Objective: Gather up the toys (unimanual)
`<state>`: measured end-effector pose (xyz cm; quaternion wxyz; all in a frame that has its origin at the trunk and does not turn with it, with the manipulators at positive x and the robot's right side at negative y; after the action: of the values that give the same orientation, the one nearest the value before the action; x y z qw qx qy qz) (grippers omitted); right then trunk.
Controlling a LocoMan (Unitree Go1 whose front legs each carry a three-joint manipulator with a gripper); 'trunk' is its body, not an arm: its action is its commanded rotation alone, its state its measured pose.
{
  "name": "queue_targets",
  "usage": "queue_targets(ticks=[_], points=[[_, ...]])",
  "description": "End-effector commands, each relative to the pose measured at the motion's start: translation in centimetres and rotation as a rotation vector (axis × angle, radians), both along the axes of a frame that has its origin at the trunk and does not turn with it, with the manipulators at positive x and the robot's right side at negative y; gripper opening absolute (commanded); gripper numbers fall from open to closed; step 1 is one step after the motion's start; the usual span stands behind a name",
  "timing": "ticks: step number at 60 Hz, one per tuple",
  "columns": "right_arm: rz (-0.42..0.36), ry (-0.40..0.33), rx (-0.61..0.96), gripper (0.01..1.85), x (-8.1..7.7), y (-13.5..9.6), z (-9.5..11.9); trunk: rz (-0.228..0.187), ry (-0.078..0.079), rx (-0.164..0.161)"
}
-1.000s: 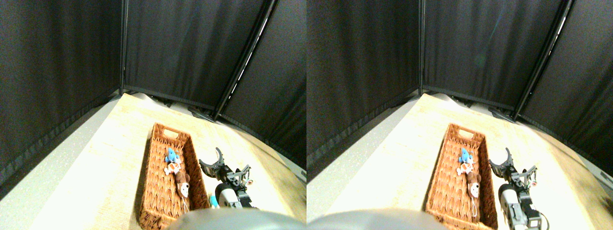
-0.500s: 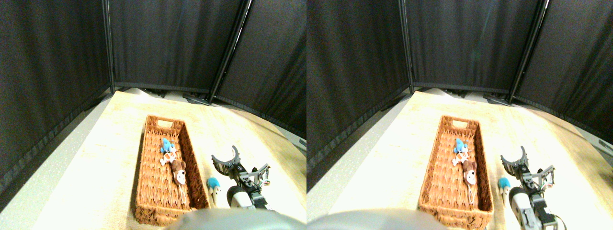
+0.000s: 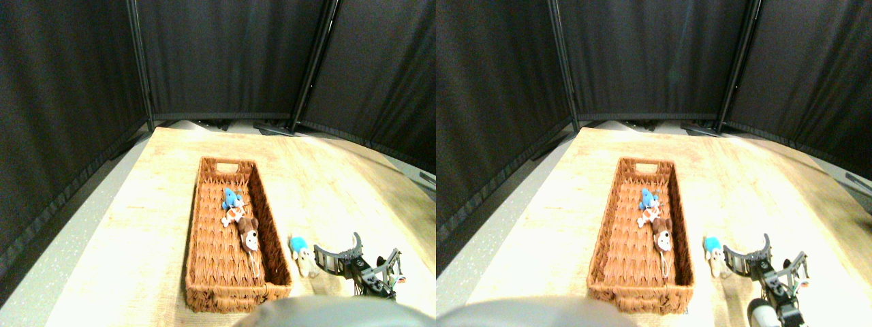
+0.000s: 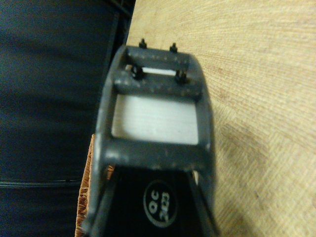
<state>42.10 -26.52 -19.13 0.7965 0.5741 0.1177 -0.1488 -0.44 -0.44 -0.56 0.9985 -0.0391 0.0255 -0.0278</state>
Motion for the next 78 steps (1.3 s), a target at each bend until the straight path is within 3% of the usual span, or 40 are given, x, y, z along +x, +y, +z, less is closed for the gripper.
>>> queue_targets(ticks=[1, 9, 31, 38, 44, 54, 64, 69, 74, 78], points=[[-0.007, -0.067, 0.031, 0.94, -0.2, 0.4, -0.4, 0.009, 0.017, -0.022], [-0.022, -0.052, 0.046, 0.91, -0.4, 1.0, -0.9, 0.014, 0.016, -0.025], [0.059, -0.002, 0.130, 0.89, 0.7, 3.1, -1.6, 0.036, 0.012, -0.050], [0.013, 0.021, 0.132, 0.83, 1.3, 3.0, -2.8, 0.042, 0.013, -0.054], [-0.037, 0.062, 0.132, 0.89, 1.7, 2.7, -4.1, 0.047, 0.014, -0.057], [-0.061, 0.084, 0.116, 0.93, 1.9, 2.2, -5.2, 0.045, 0.020, -0.054], [-0.063, 0.088, 0.131, 0.85, 1.8, 1.8, -5.5, 0.045, 0.021, -0.052], [-0.076, 0.095, 0.129, 0.75, 1.8, 1.6, -5.6, 0.046, 0.020, -0.051], [-0.135, 0.105, 0.065, 0.06, 1.8, 1.6, -5.6, 0.045, 0.018, -0.050], [-0.164, 0.102, 0.029, 0.09, 1.7, 1.6, -5.4, 0.045, 0.017, -0.049]])
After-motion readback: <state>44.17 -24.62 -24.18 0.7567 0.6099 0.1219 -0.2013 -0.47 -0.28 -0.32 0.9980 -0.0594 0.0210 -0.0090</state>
